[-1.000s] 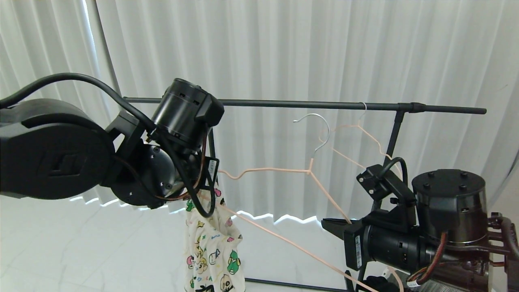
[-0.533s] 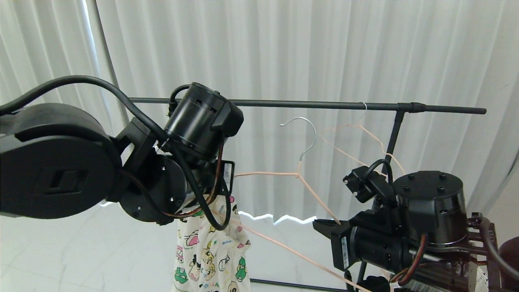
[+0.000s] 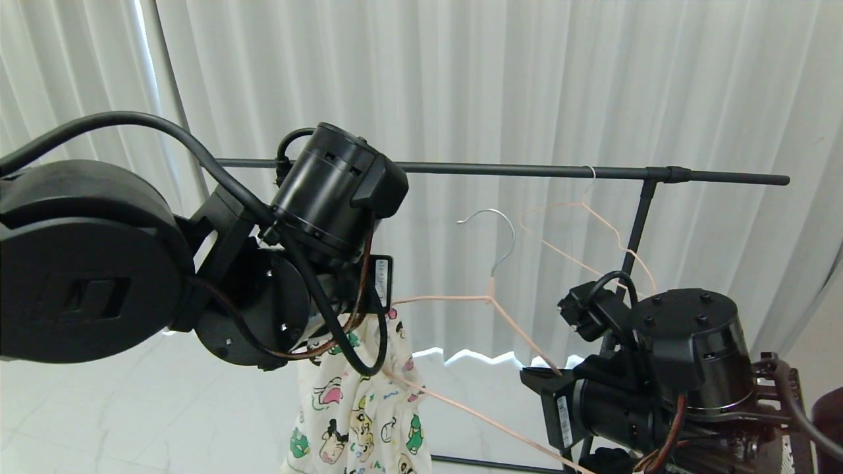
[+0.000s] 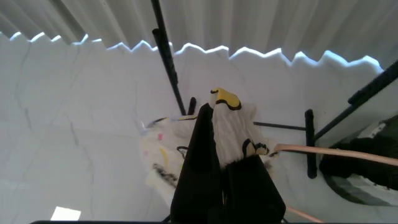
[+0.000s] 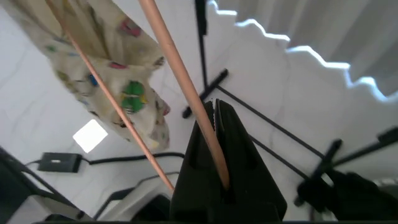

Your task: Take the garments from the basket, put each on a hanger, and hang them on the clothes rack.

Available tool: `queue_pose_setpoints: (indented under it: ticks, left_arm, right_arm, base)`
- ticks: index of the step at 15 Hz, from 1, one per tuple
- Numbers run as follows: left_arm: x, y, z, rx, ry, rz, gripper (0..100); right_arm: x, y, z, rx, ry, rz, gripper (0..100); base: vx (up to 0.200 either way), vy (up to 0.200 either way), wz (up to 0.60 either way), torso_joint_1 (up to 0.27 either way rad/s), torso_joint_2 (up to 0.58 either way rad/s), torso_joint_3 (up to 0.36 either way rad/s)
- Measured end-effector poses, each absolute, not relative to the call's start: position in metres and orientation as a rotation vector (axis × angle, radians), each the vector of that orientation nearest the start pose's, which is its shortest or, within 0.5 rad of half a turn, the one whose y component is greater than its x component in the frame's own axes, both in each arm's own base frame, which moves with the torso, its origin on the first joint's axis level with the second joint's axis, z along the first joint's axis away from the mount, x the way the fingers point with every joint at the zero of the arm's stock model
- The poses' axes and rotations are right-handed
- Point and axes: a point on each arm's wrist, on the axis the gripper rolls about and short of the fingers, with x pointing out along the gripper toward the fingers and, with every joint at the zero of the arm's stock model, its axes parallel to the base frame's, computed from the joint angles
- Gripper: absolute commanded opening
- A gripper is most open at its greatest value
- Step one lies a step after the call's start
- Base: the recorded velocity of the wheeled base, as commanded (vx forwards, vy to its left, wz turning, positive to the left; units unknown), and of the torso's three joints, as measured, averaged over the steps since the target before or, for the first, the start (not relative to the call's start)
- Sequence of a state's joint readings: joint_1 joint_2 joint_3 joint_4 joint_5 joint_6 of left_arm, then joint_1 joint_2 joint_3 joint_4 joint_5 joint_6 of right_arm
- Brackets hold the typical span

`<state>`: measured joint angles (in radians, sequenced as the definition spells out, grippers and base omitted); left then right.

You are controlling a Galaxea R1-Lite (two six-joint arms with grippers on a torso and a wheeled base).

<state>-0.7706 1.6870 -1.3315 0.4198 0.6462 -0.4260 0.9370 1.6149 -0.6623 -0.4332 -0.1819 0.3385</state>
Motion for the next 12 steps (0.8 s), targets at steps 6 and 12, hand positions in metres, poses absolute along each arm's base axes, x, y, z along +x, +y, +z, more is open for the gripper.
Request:
queue_pose_setpoints:
  ticks: [6,12]
  left_arm:
    - [0.232,-0.179,0.241,0.074,0.586,0.086,0]
    - [0.231,-0.200,0.246,0.058,0.567,0.030,0]
  right_arm:
    - [0.165,0.169,0.164,0.033,0.539,0.525,0]
    - [0.164,0.183,0.171,0.021,0.511,0.583,0]
  base:
    - [0.000,0.000,0.00,0.000,0.00,0.000]
    - [0.000,0.000,0.00,0.000,0.00,0.000]
